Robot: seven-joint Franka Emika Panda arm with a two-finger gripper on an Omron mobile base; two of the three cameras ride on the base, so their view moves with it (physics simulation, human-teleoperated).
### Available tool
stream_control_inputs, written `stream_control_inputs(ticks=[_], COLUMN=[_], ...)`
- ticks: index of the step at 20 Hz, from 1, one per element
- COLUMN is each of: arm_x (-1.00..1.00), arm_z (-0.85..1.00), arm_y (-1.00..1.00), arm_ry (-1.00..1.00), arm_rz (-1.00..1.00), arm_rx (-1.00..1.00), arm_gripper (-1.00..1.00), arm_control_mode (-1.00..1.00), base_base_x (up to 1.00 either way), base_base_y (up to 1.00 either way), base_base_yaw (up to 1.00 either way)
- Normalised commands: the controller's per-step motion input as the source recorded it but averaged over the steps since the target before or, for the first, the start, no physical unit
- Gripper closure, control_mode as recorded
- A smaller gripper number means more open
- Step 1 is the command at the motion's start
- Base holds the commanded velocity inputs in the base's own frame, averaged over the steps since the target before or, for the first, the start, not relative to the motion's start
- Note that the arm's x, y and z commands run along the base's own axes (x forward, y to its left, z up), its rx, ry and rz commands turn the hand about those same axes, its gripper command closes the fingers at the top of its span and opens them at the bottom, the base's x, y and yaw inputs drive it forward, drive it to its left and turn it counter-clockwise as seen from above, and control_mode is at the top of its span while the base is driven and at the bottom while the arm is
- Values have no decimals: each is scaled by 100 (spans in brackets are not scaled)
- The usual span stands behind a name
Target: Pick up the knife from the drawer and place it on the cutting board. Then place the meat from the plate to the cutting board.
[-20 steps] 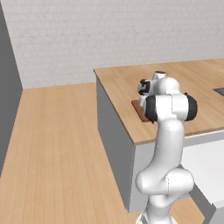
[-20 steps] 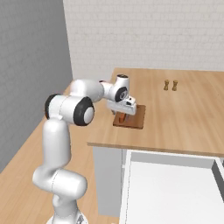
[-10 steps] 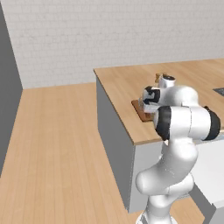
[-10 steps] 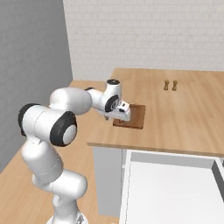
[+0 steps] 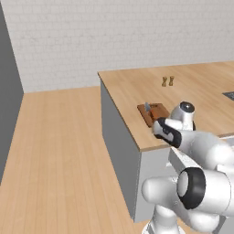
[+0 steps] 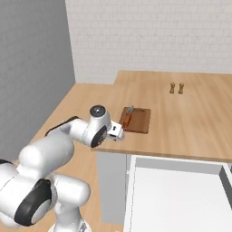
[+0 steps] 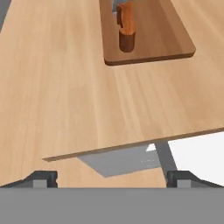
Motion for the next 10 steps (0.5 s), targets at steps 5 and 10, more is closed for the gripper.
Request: stream_control_inputs(ticks=[5,10], arm_x=[-91,-62], arm_z=[51,100], arm_y=[18,48], arm_ry=[-16,9], arm_rz=[1,0], arm_rx=[0,-9], arm_gripper=[-100,-100], arm_control_mode=[-100,-100], base_base_x=[0,0], base_base_y=[0,0], base_base_yaw=[0,0])
